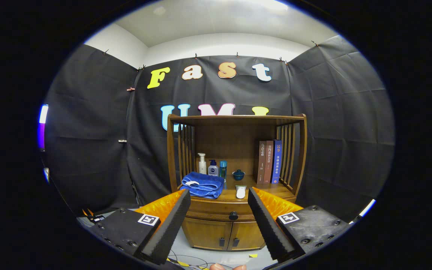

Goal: Pull open the drawer, take out the items inside it, and place them on the countertop above the cabinet.

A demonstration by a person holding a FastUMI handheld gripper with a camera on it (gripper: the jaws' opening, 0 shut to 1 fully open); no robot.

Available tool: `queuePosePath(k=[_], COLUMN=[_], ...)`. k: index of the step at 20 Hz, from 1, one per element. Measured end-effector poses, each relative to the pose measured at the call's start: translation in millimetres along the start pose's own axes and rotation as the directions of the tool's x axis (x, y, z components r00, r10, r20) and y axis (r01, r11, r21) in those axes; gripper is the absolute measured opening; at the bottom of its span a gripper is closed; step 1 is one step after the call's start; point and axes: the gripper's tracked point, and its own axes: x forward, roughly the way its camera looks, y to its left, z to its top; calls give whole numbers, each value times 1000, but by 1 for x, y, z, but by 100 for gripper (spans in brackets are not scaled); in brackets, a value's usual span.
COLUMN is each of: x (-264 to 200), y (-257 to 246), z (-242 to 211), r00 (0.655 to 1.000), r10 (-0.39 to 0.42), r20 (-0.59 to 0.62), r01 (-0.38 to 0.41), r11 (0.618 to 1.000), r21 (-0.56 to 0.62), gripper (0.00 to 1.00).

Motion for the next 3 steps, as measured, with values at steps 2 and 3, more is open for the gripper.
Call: queuePosePath(k=[2,3], x=[-2,-2], y=[0,-1], z=[1,1], r00=[1000,1000], r10=[-2,-5], r20=[0,1], r01=[2,5], r11=[1000,1000], r21=[3,3], gripper=[99,99])
